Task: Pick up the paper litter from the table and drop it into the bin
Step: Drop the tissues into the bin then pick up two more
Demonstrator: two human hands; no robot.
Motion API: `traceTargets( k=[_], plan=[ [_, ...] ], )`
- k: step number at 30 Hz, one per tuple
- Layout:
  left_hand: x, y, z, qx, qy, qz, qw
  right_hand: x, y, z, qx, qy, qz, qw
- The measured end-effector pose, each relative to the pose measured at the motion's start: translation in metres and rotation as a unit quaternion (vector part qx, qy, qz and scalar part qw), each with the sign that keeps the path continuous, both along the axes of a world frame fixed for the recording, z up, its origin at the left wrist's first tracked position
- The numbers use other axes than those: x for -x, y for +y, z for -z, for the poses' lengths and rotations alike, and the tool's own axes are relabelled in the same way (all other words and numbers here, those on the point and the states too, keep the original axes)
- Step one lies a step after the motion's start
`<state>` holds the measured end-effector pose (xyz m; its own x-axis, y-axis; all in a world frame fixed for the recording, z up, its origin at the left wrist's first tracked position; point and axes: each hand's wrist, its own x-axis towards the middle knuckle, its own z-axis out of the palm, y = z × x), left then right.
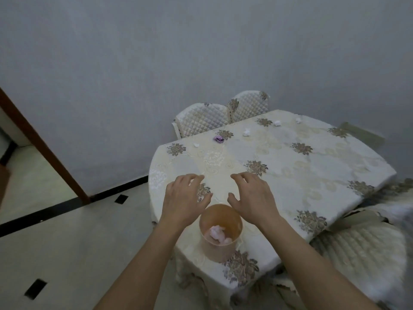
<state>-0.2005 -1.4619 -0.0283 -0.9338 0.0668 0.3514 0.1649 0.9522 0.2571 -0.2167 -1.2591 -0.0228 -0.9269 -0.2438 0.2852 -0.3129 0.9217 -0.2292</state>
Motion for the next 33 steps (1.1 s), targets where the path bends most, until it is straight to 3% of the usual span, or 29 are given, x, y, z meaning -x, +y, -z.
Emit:
traceTargets(
  k=[7,14,25,33],
  plan=[
    [0.017,0.016,-0.014,0.014,0.021,0.062,0.998,-0.006,0.025,-0.012,0.002,0.007,0.065,0.998],
    [0.029,0.074,-0.012,0.007,0.010,0.192,0.981,-0.055,0.077,-0.008,0.018,0.003,0.210,0.978],
    [-0.016,0.202,0.011,-0.014,0.005,0.422,0.906,-0.194,0.162,0.012,0.028,-0.010,0.455,0.890],
    [-0.054,0.297,0.014,0.001,0.000,0.520,0.854,-0.266,0.215,0.026,0.038,-0.015,0.556,0.830]
  ],
)
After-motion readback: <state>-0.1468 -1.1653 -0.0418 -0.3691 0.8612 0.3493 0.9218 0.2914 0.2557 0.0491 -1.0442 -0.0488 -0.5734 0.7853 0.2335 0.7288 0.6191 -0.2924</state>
